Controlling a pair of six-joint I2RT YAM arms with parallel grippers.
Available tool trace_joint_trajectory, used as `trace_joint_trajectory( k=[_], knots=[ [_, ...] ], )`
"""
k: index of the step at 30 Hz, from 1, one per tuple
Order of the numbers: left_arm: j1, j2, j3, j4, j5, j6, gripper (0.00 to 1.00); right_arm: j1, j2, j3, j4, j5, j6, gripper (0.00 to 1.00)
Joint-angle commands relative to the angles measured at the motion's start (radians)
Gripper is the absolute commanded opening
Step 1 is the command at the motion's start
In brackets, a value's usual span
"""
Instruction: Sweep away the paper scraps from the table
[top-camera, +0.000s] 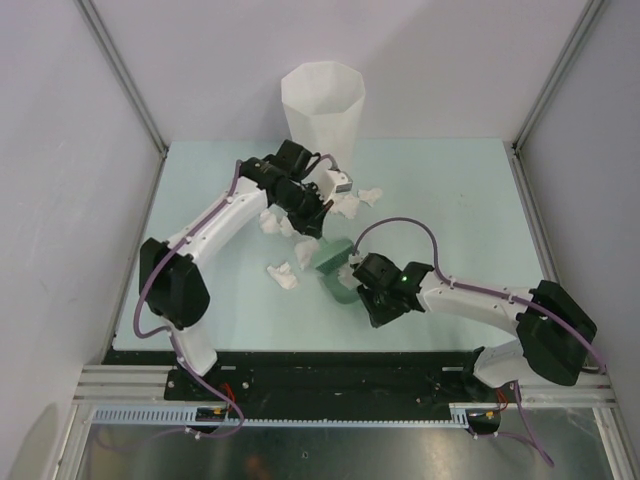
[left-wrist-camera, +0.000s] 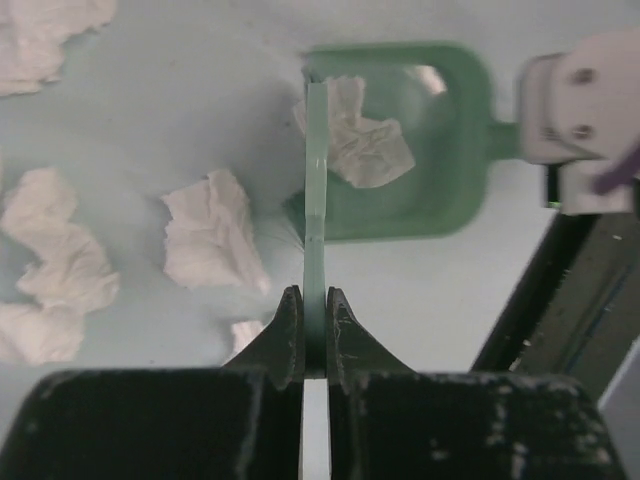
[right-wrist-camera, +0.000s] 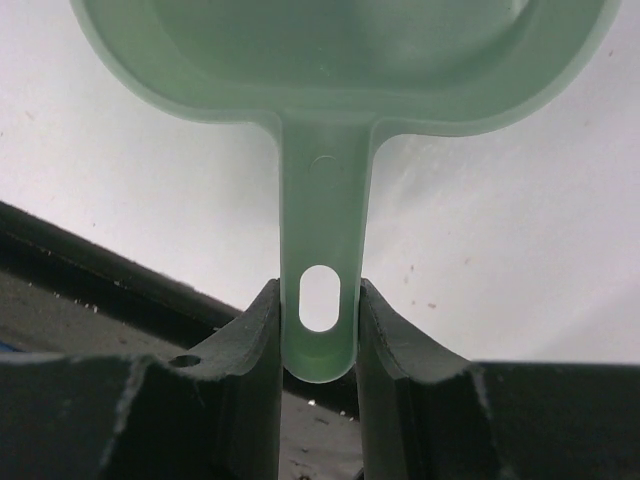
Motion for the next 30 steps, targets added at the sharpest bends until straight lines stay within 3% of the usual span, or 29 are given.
trace_joint_trajectory(
  k=[1, 3, 8, 15, 19, 24, 30],
  knots=[
    [-0.02, -0.086, 0.001, -0.037, 0.223, 0.047, 0.0, -0.028, 0.029, 0.037, 0.083, 0.049, -0.054, 0.0],
    [-0.02, -0.134, -0.019, -0.048, 0.237, 0.063, 0.0, -0.032, 0.026, 0.036, 0.085, 0.074, -0.049, 0.0],
    [0.0, -0.194, -0.015, -0.048, 0.076, 0.047, 0.0, -0.035, -0.038, 0.036, 0.076, 0.12, -0.046, 0.0],
    [0.062, -0.291, 0.025, -0.048, 0.064, 0.026, 0.0, -0.015, -0.146, 0.036, 0.047, 0.135, -0.1, 0.0],
    [0.152, -0.35, 0.019, -0.048, 0.05, 0.03, 0.0, -0.034, -0.21, 0.043, 0.017, 0.135, -0.112, 0.0],
    [0.336, -0.384, -0.002, -0.046, 0.081, 0.041, 0.0, -0.101, -0.238, 0.172, -0.064, 0.146, -0.175, 0.0],
    [0.422, -0.427, -0.116, -0.035, 0.125, 0.076, 0.0, -0.259, -0.128, 0.414, -0.138, 0.145, -0.302, 0.0]
  ],
)
